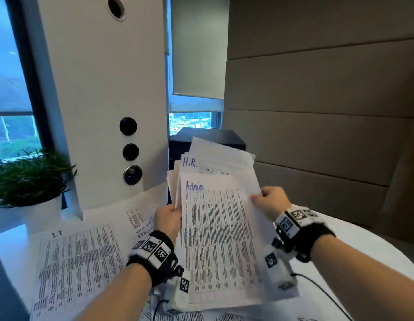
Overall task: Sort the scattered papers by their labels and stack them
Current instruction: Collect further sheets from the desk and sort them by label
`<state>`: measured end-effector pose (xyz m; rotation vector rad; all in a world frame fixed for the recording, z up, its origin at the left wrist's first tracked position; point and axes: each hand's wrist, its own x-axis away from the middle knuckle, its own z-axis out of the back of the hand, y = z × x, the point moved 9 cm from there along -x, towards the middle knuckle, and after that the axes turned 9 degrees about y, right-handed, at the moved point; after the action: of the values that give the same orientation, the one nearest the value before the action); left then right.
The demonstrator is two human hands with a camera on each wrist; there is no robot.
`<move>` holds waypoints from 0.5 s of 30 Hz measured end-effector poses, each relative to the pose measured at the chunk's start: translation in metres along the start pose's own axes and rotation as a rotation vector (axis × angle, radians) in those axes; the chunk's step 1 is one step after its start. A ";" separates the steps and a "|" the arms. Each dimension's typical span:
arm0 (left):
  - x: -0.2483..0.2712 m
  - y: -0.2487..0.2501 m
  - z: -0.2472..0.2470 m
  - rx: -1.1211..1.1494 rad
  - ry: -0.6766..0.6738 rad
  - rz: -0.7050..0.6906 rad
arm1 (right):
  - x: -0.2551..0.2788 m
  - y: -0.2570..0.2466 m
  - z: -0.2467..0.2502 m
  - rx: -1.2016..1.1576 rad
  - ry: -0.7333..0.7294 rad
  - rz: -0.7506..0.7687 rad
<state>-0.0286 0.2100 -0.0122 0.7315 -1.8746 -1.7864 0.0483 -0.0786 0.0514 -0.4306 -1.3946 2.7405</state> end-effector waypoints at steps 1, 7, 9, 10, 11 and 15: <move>0.000 -0.002 0.001 0.040 -0.001 0.021 | 0.001 0.010 -0.013 -0.013 -0.008 -0.022; 0.007 -0.002 -0.007 -0.119 -0.104 -0.082 | 0.002 0.029 -0.045 -0.125 -0.013 -0.084; 0.009 0.004 -0.009 -0.185 -0.074 -0.151 | 0.000 0.036 -0.046 -0.152 -0.015 -0.103; 0.010 0.009 -0.009 -0.172 -0.064 -0.174 | -0.002 0.041 -0.045 -0.188 -0.011 -0.128; 0.010 0.013 -0.009 -0.162 -0.069 -0.183 | -0.002 0.045 -0.041 -0.230 0.000 -0.156; 0.017 0.038 -0.017 -0.003 -0.186 -0.202 | -0.001 0.055 -0.024 -0.402 -0.028 -0.247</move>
<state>-0.0334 0.1870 0.0263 0.8023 -1.9760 -2.0443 0.0607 -0.0929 -0.0053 -0.2117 -1.8703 2.2813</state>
